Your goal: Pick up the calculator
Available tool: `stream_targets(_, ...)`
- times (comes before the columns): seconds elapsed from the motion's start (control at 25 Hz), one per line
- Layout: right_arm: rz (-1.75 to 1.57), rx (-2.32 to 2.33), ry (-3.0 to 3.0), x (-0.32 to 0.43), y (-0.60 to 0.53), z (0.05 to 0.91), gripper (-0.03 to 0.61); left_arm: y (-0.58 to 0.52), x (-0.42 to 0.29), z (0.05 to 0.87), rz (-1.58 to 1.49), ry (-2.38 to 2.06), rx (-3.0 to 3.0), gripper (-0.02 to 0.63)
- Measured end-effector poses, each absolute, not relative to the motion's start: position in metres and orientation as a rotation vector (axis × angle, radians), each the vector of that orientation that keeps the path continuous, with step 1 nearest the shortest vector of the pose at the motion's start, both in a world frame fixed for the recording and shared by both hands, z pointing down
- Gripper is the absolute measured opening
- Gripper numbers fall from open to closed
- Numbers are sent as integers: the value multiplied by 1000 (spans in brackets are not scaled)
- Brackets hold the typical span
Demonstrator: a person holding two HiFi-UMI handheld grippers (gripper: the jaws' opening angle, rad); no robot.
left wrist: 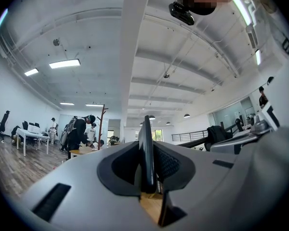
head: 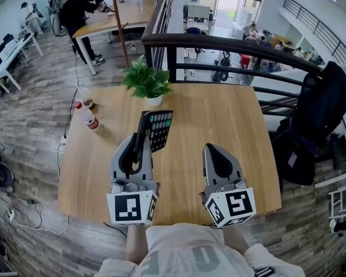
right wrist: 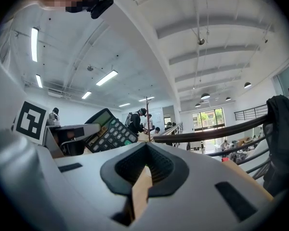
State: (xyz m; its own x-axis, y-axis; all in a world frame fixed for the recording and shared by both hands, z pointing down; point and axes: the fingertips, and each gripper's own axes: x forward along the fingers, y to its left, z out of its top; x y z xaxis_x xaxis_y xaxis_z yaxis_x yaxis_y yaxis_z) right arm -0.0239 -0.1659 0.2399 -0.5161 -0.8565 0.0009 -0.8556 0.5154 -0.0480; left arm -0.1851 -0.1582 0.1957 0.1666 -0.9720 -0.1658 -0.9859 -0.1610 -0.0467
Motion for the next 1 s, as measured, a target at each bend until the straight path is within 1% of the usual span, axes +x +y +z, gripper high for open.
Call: stream_targets(1.0, -7, -1564, 2703, -25, -163, 237, 18, -147, -190, 190, 118, 1931, -2240, 75)
